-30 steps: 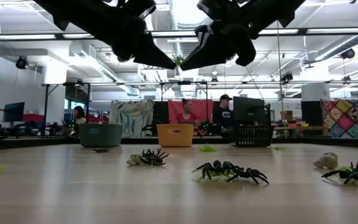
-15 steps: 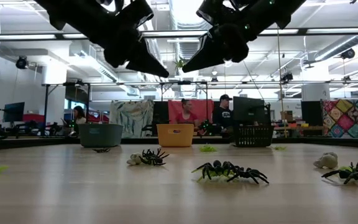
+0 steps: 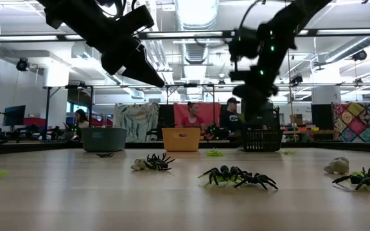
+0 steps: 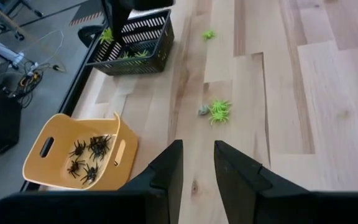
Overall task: Sort Halloween decoration
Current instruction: Put the green spider toy into the black bin, then put the black spider toy into the orange bin
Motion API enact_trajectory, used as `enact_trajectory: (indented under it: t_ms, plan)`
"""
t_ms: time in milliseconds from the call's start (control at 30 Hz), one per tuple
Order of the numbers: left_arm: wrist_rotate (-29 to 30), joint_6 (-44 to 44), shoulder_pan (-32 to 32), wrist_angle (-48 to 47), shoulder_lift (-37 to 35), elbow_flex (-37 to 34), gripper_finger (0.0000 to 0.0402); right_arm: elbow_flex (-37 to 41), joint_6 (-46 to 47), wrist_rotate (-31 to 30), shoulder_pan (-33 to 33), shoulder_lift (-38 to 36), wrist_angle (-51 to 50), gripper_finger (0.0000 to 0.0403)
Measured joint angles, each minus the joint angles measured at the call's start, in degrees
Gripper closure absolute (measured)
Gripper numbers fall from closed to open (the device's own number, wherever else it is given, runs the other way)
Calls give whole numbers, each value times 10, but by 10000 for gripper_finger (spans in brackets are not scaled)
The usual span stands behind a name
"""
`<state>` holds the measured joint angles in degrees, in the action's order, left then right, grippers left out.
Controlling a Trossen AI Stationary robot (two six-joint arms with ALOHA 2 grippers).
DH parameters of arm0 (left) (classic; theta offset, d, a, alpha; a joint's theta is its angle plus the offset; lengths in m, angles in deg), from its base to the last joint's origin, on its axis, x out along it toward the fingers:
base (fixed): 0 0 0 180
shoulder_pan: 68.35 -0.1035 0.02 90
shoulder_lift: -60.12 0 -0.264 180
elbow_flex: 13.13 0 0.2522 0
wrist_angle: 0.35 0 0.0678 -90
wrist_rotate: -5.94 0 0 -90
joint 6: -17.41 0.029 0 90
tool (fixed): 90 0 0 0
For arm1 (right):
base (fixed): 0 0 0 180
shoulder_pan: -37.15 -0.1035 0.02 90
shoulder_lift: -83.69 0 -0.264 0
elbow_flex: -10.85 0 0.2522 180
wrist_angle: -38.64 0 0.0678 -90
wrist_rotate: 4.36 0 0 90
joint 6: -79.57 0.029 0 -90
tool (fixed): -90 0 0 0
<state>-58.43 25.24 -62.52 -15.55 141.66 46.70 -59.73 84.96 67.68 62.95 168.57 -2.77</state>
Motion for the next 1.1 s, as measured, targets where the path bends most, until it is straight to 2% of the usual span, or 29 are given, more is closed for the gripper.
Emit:
enact_trajectory:
  t_ms: [167, 300, 433, 800, 933, 1100]
  plan:
    - [0, 0, 0, 0, 0, 0, 328, 0, 54, 7, 62, 8, -12, 394]
    - [0, 0, 0, 0, 0, 0, 328, 0, 61, 52, 77, 8, -12, 394]
    - [0, 0, 0, 0, 0, 0, 328, 0, 67, 62, 77, 8, -12, 379]
    - [0, -5, 0, -1, 0, 0, 328, 0, 85, 59, 73, 5, -4, 280]
    - [-1, -16, 0, -21, 0, 0, 328, 0, 92, 60, 59, -11, -4, 264]
    - [-2, -55, 0, -73, 0, 0, 325, 0, 97, 60, 33, -43, -3, 264]
